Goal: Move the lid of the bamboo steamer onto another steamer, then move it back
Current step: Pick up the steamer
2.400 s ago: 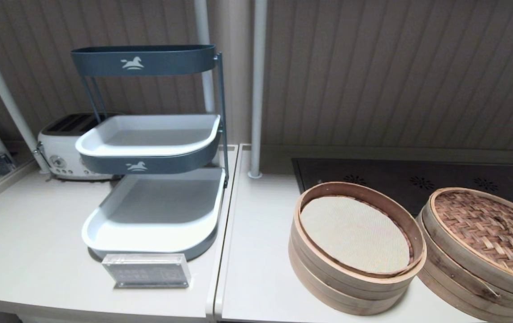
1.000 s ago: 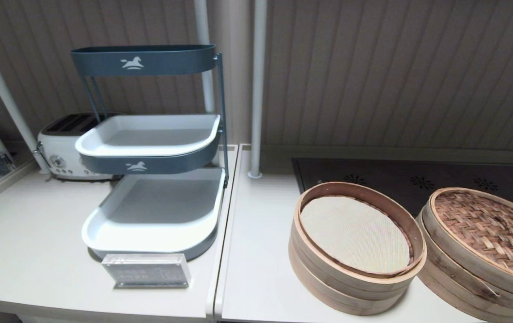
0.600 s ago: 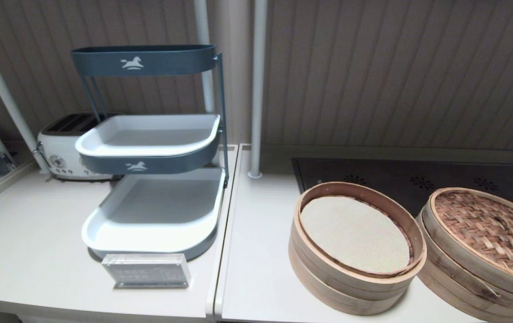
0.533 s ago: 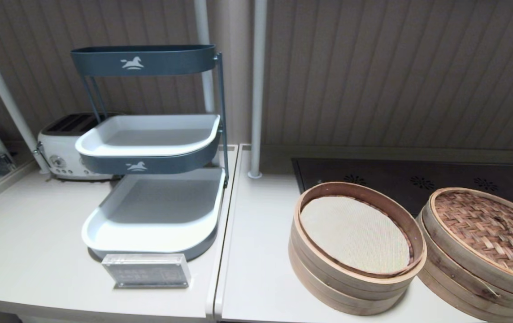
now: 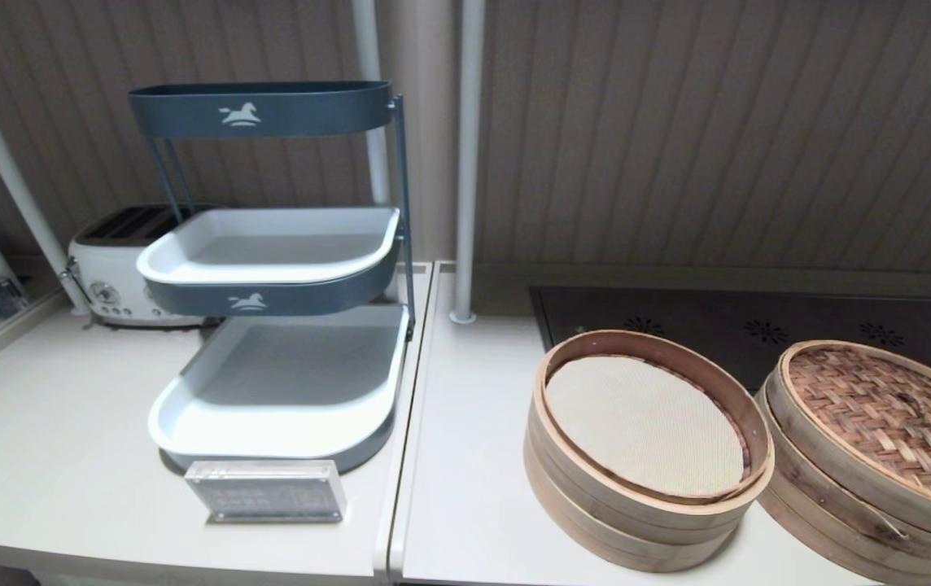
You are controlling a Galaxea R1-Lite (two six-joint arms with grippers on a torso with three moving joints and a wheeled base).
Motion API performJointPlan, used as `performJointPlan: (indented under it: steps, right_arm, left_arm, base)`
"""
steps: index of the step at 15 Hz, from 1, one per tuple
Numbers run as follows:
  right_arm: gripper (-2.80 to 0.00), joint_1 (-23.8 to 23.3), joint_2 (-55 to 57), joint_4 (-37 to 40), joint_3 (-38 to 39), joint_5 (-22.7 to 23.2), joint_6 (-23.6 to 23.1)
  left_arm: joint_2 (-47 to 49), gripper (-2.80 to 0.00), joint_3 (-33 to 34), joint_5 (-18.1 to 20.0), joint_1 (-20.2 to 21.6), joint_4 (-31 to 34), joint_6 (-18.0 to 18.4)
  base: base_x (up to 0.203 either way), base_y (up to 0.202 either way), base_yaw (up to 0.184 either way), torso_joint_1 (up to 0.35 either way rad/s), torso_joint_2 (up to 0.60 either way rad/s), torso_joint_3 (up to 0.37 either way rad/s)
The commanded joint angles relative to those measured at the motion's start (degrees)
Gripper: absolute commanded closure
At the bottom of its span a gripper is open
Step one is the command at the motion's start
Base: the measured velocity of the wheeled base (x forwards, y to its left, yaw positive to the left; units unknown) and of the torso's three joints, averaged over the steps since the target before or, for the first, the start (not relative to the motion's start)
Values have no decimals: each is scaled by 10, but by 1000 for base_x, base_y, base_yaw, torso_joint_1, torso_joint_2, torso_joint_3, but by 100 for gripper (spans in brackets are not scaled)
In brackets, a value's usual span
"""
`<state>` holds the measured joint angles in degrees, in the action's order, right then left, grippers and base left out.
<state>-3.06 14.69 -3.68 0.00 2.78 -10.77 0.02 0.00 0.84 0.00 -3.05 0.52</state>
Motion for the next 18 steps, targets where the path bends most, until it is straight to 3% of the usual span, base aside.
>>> performJointPlan:
  steps: [1,2,6,10,12,18]
  right_arm:
    - [0,44,-19,5,13,0,2]
    - [0,55,-29,10,13,0,6]
    - [0,30,-140,21,14,-3,36]
    - [0,26,-145,22,13,-7,50]
    - [0,24,-146,20,14,-14,85]
    - [0,25,-146,20,14,-14,86]
  left_arm:
    - [-2,0,16,0,0,0,1]
    - [-1,0,16,-1,0,0,0]
    - [-1,0,16,0,0,0,0]
    - [-1,0,16,-1,0,0,0]
    - [-2,0,16,-1,0,0,0]
    - [-2,0,16,-1,0,0,0]
  base:
    - [0,0,0,0,0,0]
    - [0,0,0,0,0,0]
    - [0,0,0,0,0,0]
    - [0,0,0,0,0,0]
    - [0,0,0,0,0,0]
    - [0,0,0,0,0,0]
